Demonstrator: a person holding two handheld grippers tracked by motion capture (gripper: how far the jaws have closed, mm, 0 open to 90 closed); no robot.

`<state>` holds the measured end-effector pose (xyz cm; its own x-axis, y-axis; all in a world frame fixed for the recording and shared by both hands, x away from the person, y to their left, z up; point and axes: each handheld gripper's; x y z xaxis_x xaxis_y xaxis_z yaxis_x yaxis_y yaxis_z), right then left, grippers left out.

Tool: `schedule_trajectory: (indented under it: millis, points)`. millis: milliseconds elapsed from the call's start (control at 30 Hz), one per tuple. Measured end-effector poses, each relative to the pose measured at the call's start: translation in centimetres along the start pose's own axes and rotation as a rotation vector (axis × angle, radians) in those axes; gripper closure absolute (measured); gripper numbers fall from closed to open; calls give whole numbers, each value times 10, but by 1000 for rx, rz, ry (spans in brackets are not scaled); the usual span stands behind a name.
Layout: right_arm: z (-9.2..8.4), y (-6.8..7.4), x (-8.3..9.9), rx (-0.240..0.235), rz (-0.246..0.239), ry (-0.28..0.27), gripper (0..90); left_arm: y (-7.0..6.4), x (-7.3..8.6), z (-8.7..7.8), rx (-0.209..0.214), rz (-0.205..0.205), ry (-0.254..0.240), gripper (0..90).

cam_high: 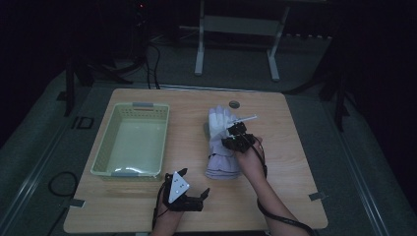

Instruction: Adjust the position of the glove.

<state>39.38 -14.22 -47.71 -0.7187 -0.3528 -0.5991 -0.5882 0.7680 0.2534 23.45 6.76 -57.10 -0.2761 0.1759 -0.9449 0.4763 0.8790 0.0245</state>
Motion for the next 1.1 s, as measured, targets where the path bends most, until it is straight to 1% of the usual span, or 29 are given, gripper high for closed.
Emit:
schedule_trajectory:
  millis: [67,100,200,267,400,433,467,533,633,700,800,900,933,967,1033,1100]
  points:
    - [6,-1,2,13,-3,18,795,0,0,0,1,-4,-2,0]
    - [10,-2,4,14,-7,29,795,0,0,0,1,-3,-2,0]
    - [15,-3,7,10,-7,39,791,0,0,0,2,-2,-1,0]
    - [13,-5,8,-5,8,28,791,0,0,0,3,-2,-1,1]
    - [8,-6,5,-23,26,27,791,0,0,0,3,-4,0,0]
    - [8,-6,4,-23,25,27,792,0,0,0,3,-3,0,0]
    - [6,-5,4,-18,15,14,792,0,0,0,2,-1,0,1]
    - [3,-1,2,-12,-4,15,792,0,0,0,2,1,2,0]
    - [-3,3,-1,-26,0,4,791,0,0,0,3,-1,1,0]
    - [-8,9,-3,-14,-22,2,791,0,0,0,2,-2,0,1]
    - [-8,12,-5,2,-29,10,791,0,0,0,1,0,1,0]
    - [-4,8,-4,25,-7,20,791,0,0,0,1,3,2,1]
    - [-1,6,-2,40,-2,24,791,0,0,0,1,3,1,0]
    - [1,5,-1,48,-2,29,791,0,0,0,1,3,1,1]
    - [7,2,1,39,12,39,789,0,0,0,3,-2,-1,1]
    - [11,0,3,41,10,41,784,0,0,0,3,-1,-1,1]
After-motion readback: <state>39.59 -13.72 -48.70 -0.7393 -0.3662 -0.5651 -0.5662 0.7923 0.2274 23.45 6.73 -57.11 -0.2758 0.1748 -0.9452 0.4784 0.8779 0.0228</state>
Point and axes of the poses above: each handheld gripper's, and its own axes: z roughly forward along the jaws, x roughly out of its underside, y roughly to its left, and after that the axes turned 12 degrees about -x, right-handed
